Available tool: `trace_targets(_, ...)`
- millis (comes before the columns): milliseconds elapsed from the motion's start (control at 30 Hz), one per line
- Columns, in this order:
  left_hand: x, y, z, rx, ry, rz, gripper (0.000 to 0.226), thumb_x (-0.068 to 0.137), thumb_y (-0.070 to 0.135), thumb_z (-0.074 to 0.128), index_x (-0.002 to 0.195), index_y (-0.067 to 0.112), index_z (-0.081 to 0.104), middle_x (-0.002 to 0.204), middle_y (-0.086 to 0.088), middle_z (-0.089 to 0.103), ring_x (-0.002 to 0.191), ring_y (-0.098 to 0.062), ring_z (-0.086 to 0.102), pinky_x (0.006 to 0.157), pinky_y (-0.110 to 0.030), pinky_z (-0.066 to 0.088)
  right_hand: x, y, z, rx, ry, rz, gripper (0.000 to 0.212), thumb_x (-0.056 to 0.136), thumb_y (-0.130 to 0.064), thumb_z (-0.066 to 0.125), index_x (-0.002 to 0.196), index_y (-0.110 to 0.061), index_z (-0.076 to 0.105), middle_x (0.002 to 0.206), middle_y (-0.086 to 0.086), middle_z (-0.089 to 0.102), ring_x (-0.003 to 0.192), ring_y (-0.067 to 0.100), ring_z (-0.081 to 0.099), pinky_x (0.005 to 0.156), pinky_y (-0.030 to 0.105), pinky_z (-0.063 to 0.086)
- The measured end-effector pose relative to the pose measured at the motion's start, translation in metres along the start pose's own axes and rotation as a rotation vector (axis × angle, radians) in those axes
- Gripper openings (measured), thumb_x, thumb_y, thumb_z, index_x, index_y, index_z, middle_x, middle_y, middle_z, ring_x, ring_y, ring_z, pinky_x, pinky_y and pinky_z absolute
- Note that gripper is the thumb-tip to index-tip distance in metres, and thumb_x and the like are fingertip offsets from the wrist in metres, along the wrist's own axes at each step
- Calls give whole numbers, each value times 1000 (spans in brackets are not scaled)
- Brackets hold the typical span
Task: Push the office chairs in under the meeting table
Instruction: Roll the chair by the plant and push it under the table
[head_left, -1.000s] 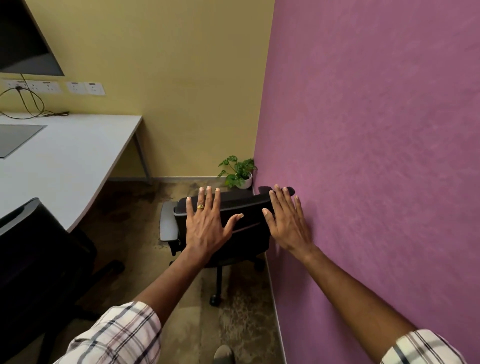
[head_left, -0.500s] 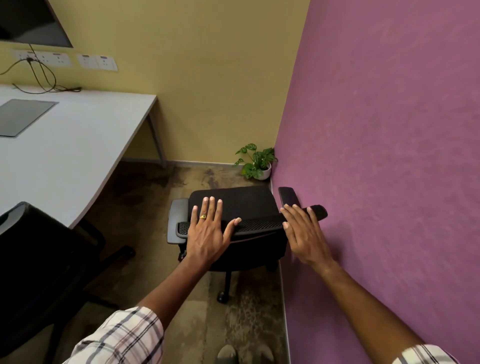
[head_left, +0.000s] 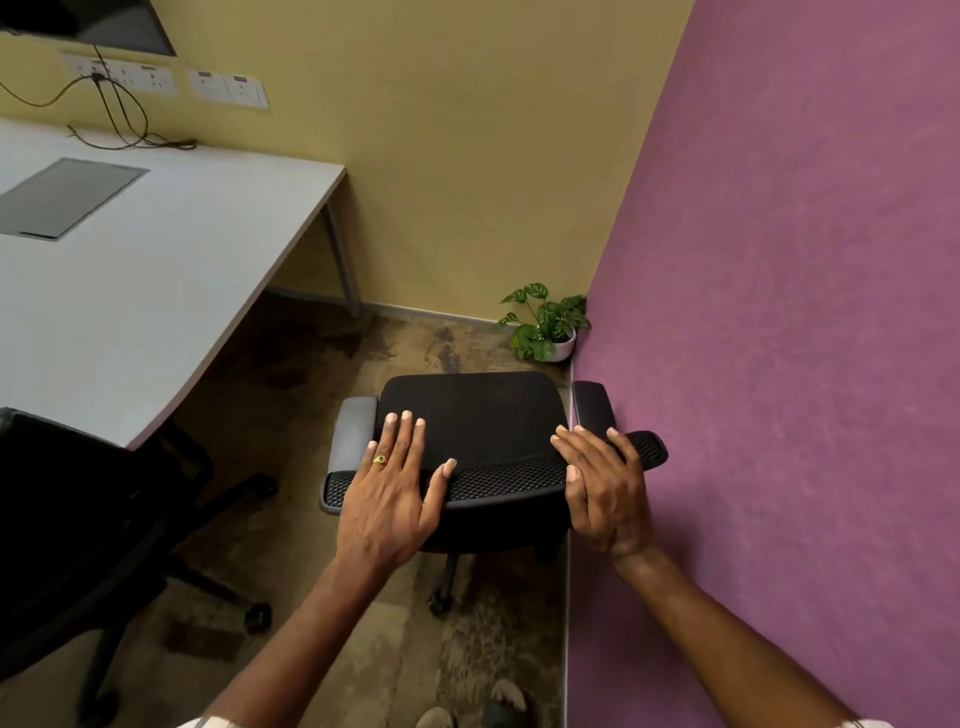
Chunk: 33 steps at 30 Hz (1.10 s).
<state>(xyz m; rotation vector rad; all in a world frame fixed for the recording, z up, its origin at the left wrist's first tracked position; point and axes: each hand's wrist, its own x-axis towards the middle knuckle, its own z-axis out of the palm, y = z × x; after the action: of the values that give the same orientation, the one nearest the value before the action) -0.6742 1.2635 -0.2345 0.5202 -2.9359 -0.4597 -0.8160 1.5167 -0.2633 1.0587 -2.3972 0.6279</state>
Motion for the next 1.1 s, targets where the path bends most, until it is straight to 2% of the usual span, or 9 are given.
trace_targets(233, 31, 11, 17, -40, -19, -87, 77, 107, 67, 15, 165, 18, 9, 173, 1, 2, 159, -11, -11, 131, -36, 2, 31, 36, 18, 8, -56, -38, 47, 101, -23, 34, 134, -13, 65, 143, -2, 62, 137, 15, 53, 119, 47, 32)
trace_targets(400, 54, 14, 22, -46, -12, -124, 82, 103, 70, 7, 165, 17, 12, 173, -1, 8, 158, -10, -8, 129, -32, -1, 58, 53, 26, 29, -115, -57, 47, 101, -23, 34, 135, -12, 65, 143, 0, 63, 138, 16, 52, 121, 48, 30)
trace_targets(700, 105, 5, 30, -30, 20, -253, 86, 102, 69, 6, 164, 12, 23, 172, -5, 20, 161, -19, 8, 130, -42, 14, 125, 76, 65, 73, -197, -104, 51, 102, -25, 29, 139, -11, 61, 148, 0, 58, 145, 16, 44, 123, 54, 24)
trace_targets(900, 150, 4, 32, -35, 16, -349, 84, 102, 67, 4, 165, 14, 20, 173, -5, 19, 161, -19, 7, 130, -43, 15, 191, 104, 100, 101, -226, -177, 52, 101, -24, 28, 139, -11, 61, 149, 1, 56, 146, 17, 43, 126, 47, 20)
trace_targets(1000, 170, -8, 29, 10, 24, -392, 82, 103, 65, 3, 165, 14, 21, 172, -5, 21, 161, -20, 9, 131, -45, 14, 222, 102, 121, 126, -264, -230, 52, 99, -24, 30, 139, -12, 61, 147, 0, 58, 141, 16, 49, 122, 41, 27)
trace_targets(1100, 200, -11, 29, 41, 39, -398, 78, 105, 62, 6, 164, 13, 22, 172, -5, 21, 161, -19, 5, 132, -49, 8, 258, 116, 134, 146, -288, -236, 52, 98, -24, 30, 137, -14, 63, 143, 1, 62, 132, 15, 56, 116, 38, 32)
